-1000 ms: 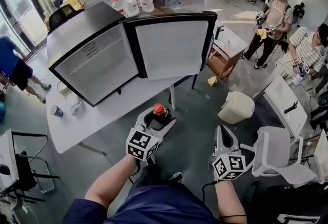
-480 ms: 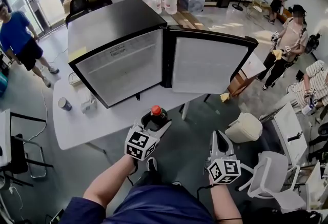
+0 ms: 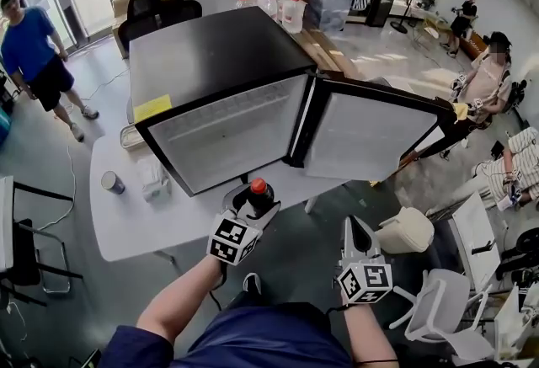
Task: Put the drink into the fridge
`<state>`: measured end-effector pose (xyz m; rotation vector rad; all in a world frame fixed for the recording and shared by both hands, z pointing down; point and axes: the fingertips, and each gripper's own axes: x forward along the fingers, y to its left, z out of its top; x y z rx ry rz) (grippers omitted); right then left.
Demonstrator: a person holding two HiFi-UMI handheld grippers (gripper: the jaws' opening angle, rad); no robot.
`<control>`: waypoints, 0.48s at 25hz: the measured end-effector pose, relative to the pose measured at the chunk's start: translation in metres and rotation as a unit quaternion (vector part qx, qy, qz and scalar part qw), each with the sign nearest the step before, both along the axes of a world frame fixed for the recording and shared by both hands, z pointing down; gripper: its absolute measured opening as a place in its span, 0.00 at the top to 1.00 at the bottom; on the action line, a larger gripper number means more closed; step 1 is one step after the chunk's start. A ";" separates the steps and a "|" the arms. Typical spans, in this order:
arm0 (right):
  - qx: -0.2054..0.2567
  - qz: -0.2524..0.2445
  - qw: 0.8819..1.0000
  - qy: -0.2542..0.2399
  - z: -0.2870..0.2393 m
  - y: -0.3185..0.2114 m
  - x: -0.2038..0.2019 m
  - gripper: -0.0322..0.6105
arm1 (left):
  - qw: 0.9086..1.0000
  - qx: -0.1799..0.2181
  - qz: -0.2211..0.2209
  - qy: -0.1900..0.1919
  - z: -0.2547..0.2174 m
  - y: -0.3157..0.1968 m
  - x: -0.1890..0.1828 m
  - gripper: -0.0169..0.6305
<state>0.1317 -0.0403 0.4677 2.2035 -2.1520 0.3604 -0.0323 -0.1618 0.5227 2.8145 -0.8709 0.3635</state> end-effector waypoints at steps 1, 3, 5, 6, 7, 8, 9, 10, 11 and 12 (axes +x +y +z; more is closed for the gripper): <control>0.000 -0.003 1.000 0.002 -0.001 -0.006 -0.005 0.94 | 1.000 -0.001 -0.001 -0.001 0.002 -0.005 -0.002 0.49; -0.002 -0.009 1.000 0.003 0.000 -0.017 -0.013 0.94 | 1.000 -0.002 -0.003 -0.002 0.006 -0.016 -0.007 0.49; -0.006 -0.014 1.000 0.002 0.004 -0.026 -0.021 0.94 | 1.000 -0.001 -0.005 -0.006 0.010 -0.026 -0.010 0.49; -0.010 -0.020 1.000 0.002 0.005 -0.031 -0.025 0.94 | 1.000 0.000 -0.006 -0.009 0.012 -0.031 -0.011 0.49; -0.013 -0.027 1.000 0.003 0.007 -0.036 -0.029 0.94 | 1.000 0.001 -0.008 -0.011 0.014 -0.037 -0.012 0.49; -0.016 -0.032 0.999 0.003 0.009 -0.042 -0.032 0.94 | 1.000 0.001 -0.010 -0.013 0.016 -0.042 -0.013 0.49; -0.017 -0.037 0.999 0.001 0.012 -0.047 -0.034 0.94 | 1.000 0.001 -0.013 -0.015 0.018 -0.048 -0.013 0.49; -0.019 -0.041 0.999 0.000 0.015 -0.052 -0.035 0.94 | 1.000 0.000 -0.016 -0.016 0.019 -0.053 -0.013 0.49; -0.022 -0.046 0.999 -0.001 0.017 -0.057 -0.035 0.94 | 1.000 0.000 -0.019 -0.018 0.021 -0.057 -0.013 0.49; -0.023 -0.052 0.998 -0.002 0.020 -0.063 -0.036 0.94 | 1.000 -0.001 -0.023 -0.020 0.023 -0.062 -0.013 0.49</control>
